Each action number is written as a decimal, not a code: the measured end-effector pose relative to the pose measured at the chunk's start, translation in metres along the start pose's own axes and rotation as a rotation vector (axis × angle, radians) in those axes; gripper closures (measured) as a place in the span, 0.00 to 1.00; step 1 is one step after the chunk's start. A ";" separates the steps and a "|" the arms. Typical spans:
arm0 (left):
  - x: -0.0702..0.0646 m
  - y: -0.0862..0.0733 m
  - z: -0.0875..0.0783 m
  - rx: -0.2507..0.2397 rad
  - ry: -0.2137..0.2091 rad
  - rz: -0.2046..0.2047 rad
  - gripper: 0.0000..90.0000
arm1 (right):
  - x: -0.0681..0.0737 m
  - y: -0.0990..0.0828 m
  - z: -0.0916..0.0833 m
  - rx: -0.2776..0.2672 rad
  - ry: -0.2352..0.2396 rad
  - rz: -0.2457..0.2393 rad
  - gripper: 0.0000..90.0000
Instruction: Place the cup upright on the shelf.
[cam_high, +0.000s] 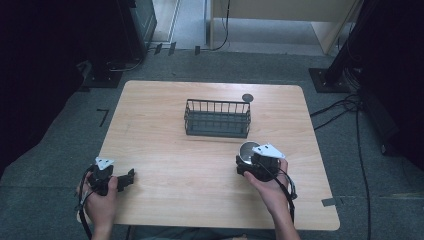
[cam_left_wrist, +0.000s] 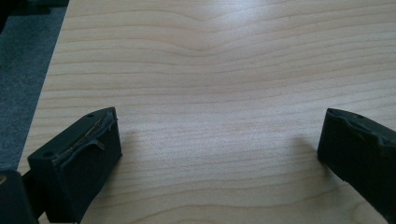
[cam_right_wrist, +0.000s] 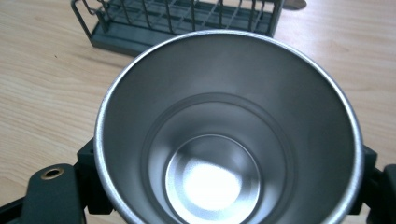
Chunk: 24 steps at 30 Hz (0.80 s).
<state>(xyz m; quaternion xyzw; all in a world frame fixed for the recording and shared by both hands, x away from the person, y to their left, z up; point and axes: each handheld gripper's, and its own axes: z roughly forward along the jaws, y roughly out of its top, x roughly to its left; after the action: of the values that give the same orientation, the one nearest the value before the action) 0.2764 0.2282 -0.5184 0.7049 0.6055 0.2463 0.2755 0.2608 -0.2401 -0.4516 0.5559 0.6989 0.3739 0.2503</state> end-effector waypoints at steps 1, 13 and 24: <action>0.000 0.000 0.000 0.000 0.000 0.000 0.00 | 0.001 0.005 0.000 -0.005 0.002 -0.004 0.20; 0.000 0.000 0.000 0.000 0.000 0.000 0.00 | 0.009 0.037 0.003 -0.018 0.005 -0.031 0.20; 0.000 0.000 0.000 -0.002 0.000 -0.002 0.00 | 0.013 0.065 0.008 -0.029 0.014 -0.035 0.20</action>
<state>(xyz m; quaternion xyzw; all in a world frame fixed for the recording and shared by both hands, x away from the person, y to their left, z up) 0.2764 0.2280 -0.5185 0.7040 0.6060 0.2465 0.2764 0.3023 -0.2189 -0.4038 0.5372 0.7048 0.3834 0.2602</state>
